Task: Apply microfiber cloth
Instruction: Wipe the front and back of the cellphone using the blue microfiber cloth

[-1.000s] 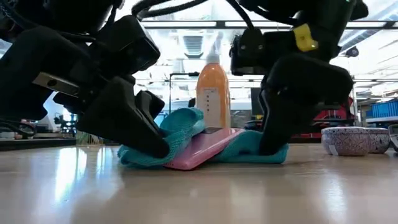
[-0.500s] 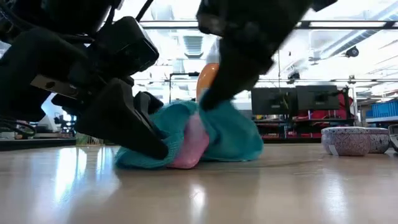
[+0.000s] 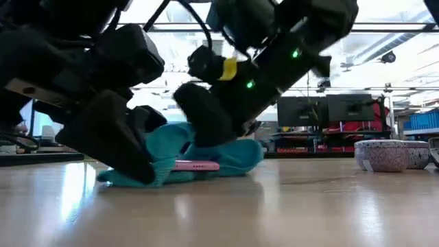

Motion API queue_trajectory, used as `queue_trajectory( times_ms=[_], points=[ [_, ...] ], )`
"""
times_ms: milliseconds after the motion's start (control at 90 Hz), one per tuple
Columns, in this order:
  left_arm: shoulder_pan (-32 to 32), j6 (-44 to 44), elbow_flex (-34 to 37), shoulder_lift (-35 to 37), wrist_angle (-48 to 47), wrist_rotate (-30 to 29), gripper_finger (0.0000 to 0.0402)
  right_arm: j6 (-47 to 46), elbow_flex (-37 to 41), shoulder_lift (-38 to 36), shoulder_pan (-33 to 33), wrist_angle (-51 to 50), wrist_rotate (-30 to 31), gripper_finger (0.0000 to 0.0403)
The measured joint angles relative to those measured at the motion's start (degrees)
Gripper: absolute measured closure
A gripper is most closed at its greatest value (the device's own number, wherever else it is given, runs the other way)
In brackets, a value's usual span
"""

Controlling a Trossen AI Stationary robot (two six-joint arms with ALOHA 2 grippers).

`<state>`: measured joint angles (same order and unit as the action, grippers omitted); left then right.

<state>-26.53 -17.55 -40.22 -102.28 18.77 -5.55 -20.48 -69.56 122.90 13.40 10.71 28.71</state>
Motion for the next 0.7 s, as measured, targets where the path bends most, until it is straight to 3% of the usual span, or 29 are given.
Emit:
queue_trajectory(
  times_ms=[144,278,433,700],
  points=[
    [-0.13,-1.08,1.08,0.07,0.3,-0.18,0.0401,-1.71,0.17,0.93,0.17,0.16,2.86,0.0403],
    [-0.15,-0.97,1.35,0.51,0.11,-0.14,0.0401,3.86,0.41,0.26,0.69,2.78,1.59,0.0403],
    [-0.19,-0.89,2.15,2.54,-0.96,-0.19,0.0401,9.99,0.5,-0.57,2.16,3.83,-4.31,0.0403],
    [-0.38,-4.03,6.8,5.03,0.18,-6.75,0.0402,11.11,0.5,-0.96,4.62,4.19,-13.94,0.0403]
  ],
)
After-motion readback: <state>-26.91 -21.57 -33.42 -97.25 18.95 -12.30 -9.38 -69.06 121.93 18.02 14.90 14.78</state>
